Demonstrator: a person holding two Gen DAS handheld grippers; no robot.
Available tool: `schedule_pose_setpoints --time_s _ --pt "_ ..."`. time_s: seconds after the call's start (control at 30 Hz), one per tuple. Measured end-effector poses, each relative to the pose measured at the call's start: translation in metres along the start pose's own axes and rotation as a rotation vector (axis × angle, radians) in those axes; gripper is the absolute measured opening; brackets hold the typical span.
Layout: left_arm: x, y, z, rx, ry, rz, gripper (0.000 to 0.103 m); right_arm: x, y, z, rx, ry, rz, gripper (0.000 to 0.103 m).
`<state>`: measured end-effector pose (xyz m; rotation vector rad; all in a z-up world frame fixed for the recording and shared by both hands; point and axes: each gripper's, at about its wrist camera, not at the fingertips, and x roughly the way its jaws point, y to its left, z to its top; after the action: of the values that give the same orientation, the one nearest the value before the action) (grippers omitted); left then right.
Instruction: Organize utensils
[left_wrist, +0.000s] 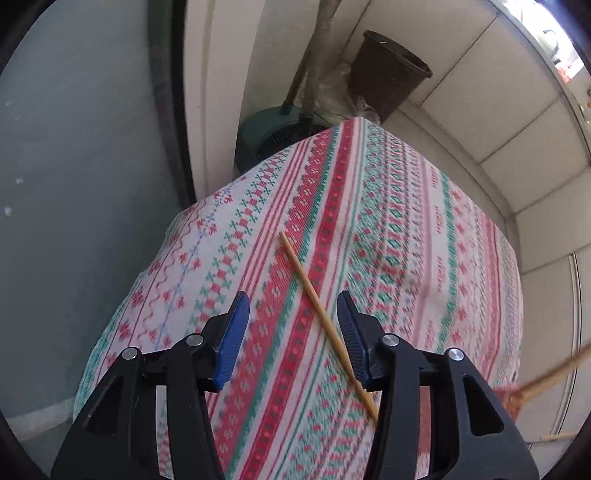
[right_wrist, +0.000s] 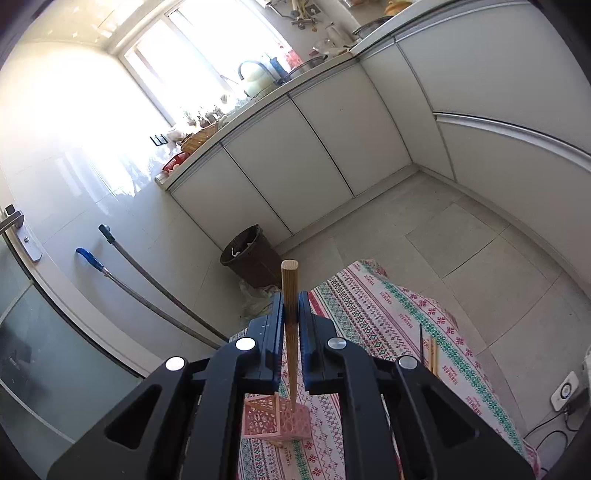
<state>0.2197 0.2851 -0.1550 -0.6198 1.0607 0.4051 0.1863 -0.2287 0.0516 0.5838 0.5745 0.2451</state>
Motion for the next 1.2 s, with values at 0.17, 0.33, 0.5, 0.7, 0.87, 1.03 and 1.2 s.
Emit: schedule_pose_setpoints --time_s 0.17,0.33,0.5,0.7,0.87,1.03,1.2 --pt "0.029 -0.006 0.011 -0.022 0.006 0.018 0.047 0.016 -0.014 -0.002 0.007 0.040 -0.046 0.008" --pt "0.042 -0.034 0.009 0.117 -0.035 0.116 0.044 0.026 -0.018 -0.004 0.005 0.064 -0.063 0.008" --pt "0.034 -0.037 -0.010 0.241 -0.043 0.180 0.010 0.027 -0.012 -0.009 -0.002 0.084 -0.047 0.008" --pt "-0.014 -0.018 -0.043 0.226 -0.028 0.019 0.004 0.008 0.000 -0.011 -0.016 0.079 0.007 0.008" --pt "-0.097 -0.023 -0.074 0.239 -0.113 -0.102 0.004 -0.014 0.013 -0.012 -0.040 0.059 0.049 0.008" --pt "-0.175 -0.035 -0.116 0.318 -0.238 -0.157 0.004 -0.027 0.017 -0.012 -0.039 0.067 0.077 0.008" --pt "-0.225 -0.051 -0.130 0.386 -0.339 -0.178 0.004 -0.034 0.016 -0.011 -0.037 0.065 0.085 0.008"
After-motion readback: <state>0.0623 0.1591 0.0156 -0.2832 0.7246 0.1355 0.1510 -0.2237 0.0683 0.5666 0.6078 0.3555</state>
